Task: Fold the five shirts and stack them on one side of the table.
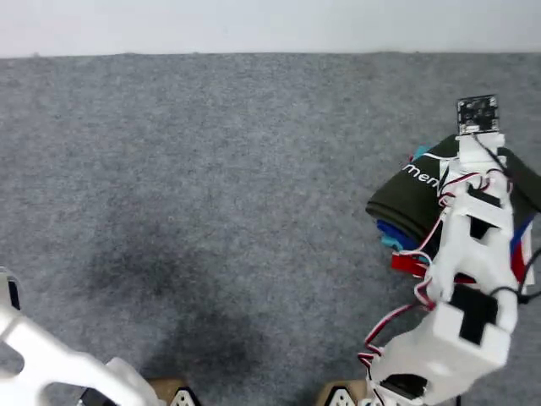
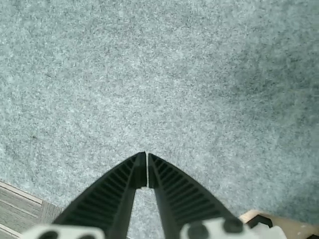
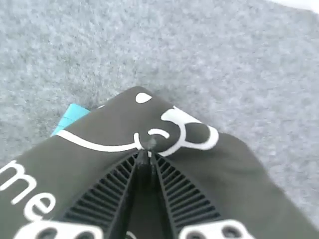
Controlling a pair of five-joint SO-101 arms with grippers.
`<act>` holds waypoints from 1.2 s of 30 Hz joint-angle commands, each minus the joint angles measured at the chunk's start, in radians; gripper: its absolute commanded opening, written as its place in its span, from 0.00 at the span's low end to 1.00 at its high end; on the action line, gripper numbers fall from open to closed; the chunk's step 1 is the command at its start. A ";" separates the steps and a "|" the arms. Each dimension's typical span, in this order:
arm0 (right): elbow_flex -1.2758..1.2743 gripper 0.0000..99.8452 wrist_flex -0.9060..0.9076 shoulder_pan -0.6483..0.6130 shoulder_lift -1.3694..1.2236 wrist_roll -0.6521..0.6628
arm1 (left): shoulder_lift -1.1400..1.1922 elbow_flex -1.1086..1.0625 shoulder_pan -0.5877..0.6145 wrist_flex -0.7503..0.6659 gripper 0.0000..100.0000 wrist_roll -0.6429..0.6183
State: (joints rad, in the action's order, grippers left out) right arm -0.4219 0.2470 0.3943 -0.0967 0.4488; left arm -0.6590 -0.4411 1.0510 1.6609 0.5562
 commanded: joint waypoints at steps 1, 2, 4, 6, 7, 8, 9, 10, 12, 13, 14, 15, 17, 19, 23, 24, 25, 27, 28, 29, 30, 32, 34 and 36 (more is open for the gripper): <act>0.011 0.01 0.125 0.039 0.219 0.005 | -0.028 0.007 -0.008 -0.002 0.02 0.006; 0.011 0.01 0.160 0.053 0.259 0.005 | -0.028 0.007 -0.008 0.000 0.02 0.006; 0.011 0.01 0.208 0.082 0.309 0.009 | -0.028 0.007 -0.008 0.003 0.02 0.006; 0.011 0.01 0.220 0.122 0.305 0.011 | -0.029 0.008 -0.008 0.005 0.02 0.006; 0.011 0.01 0.219 0.140 0.288 0.011 | -0.029 0.008 -0.008 0.005 0.02 0.006; 0.011 0.01 0.217 0.159 0.260 0.011 | -0.029 0.008 -0.008 0.005 0.02 0.006; 0.011 0.01 0.203 0.174 0.225 0.012 | -0.029 0.008 -0.008 0.005 0.02 0.006; 0.011 0.01 0.177 0.188 0.180 0.012 | -0.029 0.008 -0.008 0.006 0.02 0.006; 0.011 0.01 0.110 0.214 0.079 0.012 | -0.029 0.008 -0.008 0.006 0.02 0.006; 0.012 0.01 0.068 0.225 0.025 0.012 | -0.029 0.008 -0.008 0.006 0.02 0.006; 0.012 0.01 0.027 0.236 -0.019 0.012 | -0.029 0.008 -0.008 0.006 0.02 0.006; 0.017 0.01 -0.005 0.246 -0.058 0.012 | -0.029 0.008 -0.008 0.006 0.02 0.006; 0.026 0.01 -0.041 0.265 -0.071 0.012 | -0.029 0.007 -0.008 0.006 0.02 0.006; 0.032 0.01 -0.002 0.266 -0.022 0.012 | -0.029 0.007 -0.008 0.005 0.02 0.006; 0.032 0.01 0.193 0.219 0.186 0.012 | -0.029 0.007 -0.008 0.002 0.02 0.006; 0.032 0.01 0.254 0.203 0.240 0.012 | -0.029 0.007 -0.008 0.005 0.02 0.006; 0.032 0.01 0.312 0.185 0.294 0.012 | -0.029 0.007 -0.008 0.005 0.02 0.006; 0.031 0.01 0.423 0.153 0.381 0.012 | -0.029 0.008 -0.008 0.005 0.02 0.006; 0.028 0.01 0.472 0.136 0.418 0.012 | -0.029 0.008 -0.008 0.005 0.02 0.006; 0.028 0.01 0.522 0.122 0.447 0.012 | -0.029 0.008 -0.008 0.005 0.02 0.006; 0.028 0.01 0.575 0.108 0.467 0.012 | -0.029 0.008 -0.008 0.003 0.02 0.006; 0.028 0.01 0.677 0.084 0.487 0.012 | -0.029 0.007 -0.008 0.000 0.02 0.006; 0.026 0.01 0.771 0.067 0.483 0.012 | -0.029 0.002 -0.008 0.000 0.02 0.006; 0.014 0.01 0.839 0.071 0.467 0.012 | -0.029 0.002 -0.008 0.000 0.02 0.006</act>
State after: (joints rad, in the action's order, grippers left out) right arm -0.4219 0.9881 0.4787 0.3360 0.4473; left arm -0.6590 -0.4411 1.0510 1.6609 0.5562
